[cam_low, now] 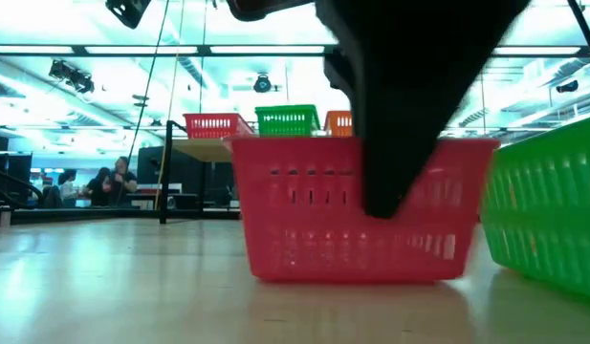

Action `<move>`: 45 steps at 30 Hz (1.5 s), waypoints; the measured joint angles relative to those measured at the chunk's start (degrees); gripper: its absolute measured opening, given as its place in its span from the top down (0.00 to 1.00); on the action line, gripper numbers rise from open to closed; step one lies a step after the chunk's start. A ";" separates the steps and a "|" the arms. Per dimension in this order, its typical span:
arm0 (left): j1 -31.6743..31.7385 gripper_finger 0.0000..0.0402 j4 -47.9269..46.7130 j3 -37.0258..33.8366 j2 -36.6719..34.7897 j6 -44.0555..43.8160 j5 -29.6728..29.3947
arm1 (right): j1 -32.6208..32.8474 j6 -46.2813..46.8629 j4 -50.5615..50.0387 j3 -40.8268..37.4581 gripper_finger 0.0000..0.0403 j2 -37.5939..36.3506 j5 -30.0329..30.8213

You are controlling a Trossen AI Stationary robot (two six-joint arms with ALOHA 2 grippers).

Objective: Stack baskets on shelf by color
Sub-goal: Stack the right red basket on top of the red basket on the shelf

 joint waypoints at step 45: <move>-20.51 0.88 22.17 0.02 20.24 -14.97 -33.66 | -31.57 -53.04 14.24 8.17 0.96 -27.74 4.15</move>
